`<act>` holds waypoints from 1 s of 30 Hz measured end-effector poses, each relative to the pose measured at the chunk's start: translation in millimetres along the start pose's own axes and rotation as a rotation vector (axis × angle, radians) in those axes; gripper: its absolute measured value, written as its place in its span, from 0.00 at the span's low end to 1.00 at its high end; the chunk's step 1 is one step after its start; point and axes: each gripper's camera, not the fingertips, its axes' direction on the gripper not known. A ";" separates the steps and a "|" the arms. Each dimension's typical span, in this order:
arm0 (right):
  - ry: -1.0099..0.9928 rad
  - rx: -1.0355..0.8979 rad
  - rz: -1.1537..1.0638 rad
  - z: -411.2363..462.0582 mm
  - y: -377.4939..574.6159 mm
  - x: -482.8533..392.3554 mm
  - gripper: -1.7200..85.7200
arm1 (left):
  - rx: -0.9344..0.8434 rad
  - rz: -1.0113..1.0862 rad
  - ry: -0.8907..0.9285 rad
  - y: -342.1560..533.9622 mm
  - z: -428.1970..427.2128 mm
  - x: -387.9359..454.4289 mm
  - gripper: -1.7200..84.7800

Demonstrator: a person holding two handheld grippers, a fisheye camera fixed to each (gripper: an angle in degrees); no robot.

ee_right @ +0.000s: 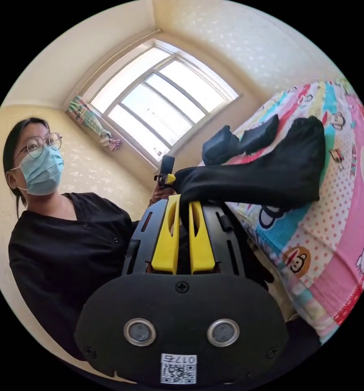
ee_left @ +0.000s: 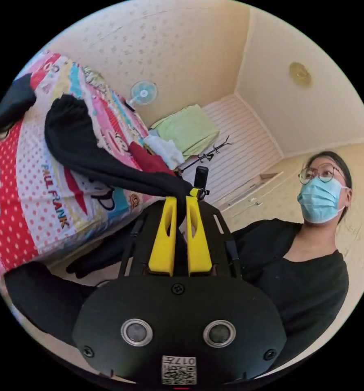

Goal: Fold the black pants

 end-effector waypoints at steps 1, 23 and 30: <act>0.031 0.011 -0.056 -9.5 -15.0 -32.9 0.03 | 0.007 0.070 -0.021 -5.7 -3.5 32.3 0.07; 0.161 0.233 -0.284 -172.4 -278.6 -207.3 0.03 | 0.336 0.352 0.117 -192.9 -7.2 181.3 0.07; 0.346 0.230 -0.158 -169.9 -341.9 -47.8 0.02 | 0.290 0.147 -0.074 -301.9 29.6 28.6 0.07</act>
